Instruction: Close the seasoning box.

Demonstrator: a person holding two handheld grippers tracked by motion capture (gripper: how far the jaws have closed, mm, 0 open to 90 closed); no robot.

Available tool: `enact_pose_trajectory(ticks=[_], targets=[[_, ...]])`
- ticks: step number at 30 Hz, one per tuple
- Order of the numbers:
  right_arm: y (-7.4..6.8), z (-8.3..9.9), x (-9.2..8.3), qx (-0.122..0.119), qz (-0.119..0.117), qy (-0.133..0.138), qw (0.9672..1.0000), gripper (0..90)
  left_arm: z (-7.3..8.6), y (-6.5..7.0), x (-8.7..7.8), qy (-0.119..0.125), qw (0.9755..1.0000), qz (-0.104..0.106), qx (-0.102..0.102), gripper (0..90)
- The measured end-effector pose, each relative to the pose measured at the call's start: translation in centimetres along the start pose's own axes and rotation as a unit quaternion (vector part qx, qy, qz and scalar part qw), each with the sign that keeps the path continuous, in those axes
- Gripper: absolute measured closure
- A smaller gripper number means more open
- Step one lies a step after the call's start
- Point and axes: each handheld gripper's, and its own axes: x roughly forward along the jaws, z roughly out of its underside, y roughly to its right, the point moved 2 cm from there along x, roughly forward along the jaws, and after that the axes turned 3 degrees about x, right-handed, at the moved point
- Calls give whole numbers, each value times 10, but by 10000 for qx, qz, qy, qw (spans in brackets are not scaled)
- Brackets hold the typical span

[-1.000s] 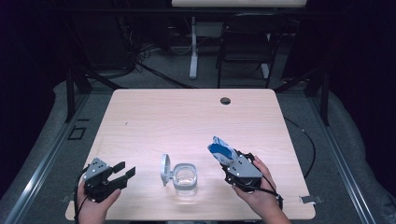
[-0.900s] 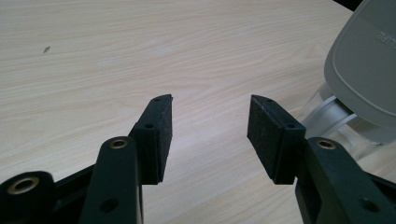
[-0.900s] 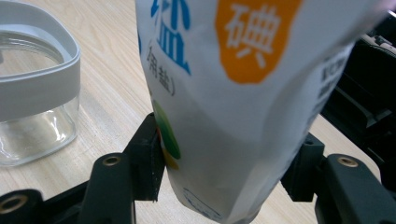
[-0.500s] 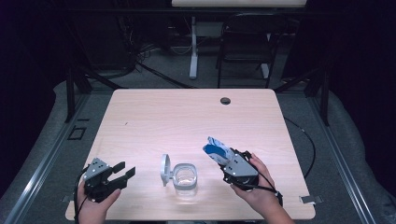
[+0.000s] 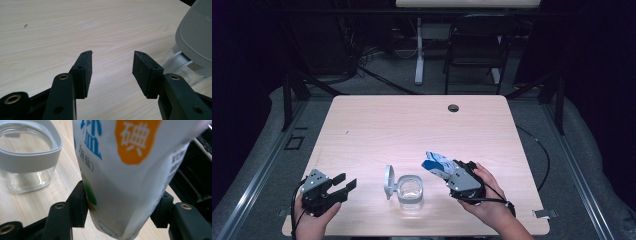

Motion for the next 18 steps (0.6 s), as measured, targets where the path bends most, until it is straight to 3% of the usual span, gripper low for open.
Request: enact_pose_trajectory(ticks=[5, 18], targets=[[0, -2, -1, -132, -141, -73, 9998, 422, 0, -1, 0, 13, 10000, -10, -3, 506], [-2, -4, 0, -372, -200, -205, 9989, 422, 0, -1, -1, -4, 10000, -10, -11, 506]])
